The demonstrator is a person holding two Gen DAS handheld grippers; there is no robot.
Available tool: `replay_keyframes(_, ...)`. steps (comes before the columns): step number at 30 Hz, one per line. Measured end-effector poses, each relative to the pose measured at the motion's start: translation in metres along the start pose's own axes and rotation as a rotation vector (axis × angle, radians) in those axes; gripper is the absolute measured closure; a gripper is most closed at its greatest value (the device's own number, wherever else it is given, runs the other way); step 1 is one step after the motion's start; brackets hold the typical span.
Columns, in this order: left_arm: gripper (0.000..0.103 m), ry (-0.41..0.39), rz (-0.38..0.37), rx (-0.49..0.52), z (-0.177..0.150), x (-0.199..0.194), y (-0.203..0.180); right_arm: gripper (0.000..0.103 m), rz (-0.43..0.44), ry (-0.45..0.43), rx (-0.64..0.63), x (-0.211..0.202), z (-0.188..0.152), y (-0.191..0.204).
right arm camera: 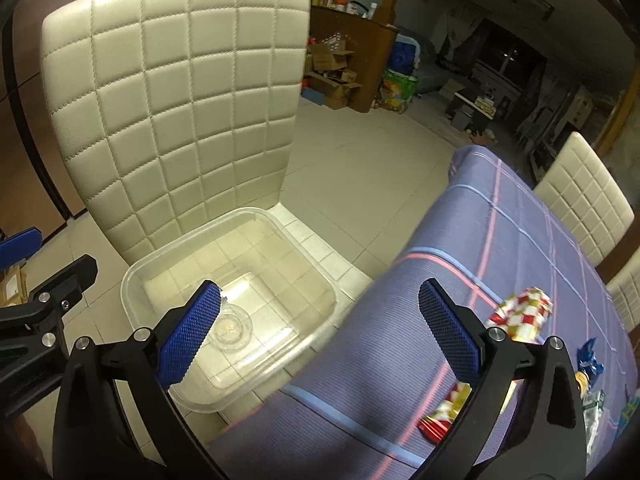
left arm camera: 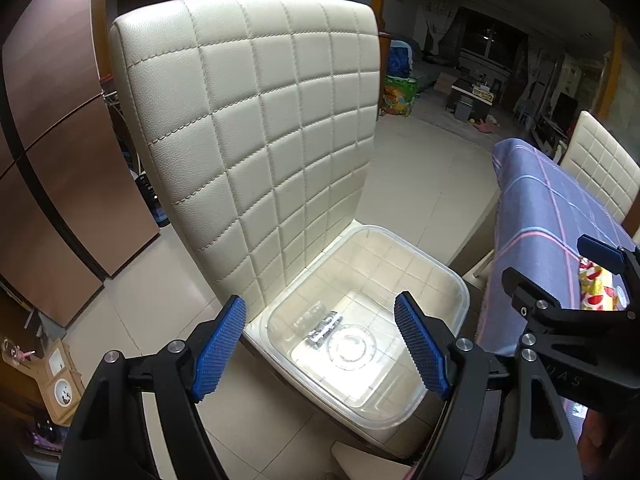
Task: Collect trash
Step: 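Lower the clear lid into the bin and open the right tool, then move both tools back over the table toward the remaining trash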
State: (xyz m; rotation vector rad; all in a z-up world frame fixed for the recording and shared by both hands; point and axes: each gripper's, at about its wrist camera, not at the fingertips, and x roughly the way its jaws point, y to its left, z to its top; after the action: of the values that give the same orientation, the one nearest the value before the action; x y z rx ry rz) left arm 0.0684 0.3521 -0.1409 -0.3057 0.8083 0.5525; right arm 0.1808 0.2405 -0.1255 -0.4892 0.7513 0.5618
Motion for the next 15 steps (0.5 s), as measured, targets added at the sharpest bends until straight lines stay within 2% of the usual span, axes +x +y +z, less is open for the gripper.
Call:
replay_keyframes(8, 0.028, -0.010, -0.044, 0.047, -0.009, -0.025, -0.037, 0.005, -0.049, -0.018, 0.067, -0.033, -0.026, -0.045)
replay_keyframes(12, 0.028, 0.001, -0.096, 0.092, -0.016, -0.035, -0.073, 0.006, -0.080, -0.014, 0.123, -0.047, -0.047, -0.077)
replay_keyframes(15, 0.028, 0.002, -0.122, 0.143, -0.022, -0.041, -0.104, 0.011, -0.107, 0.000, 0.172, -0.056, -0.066, -0.106)
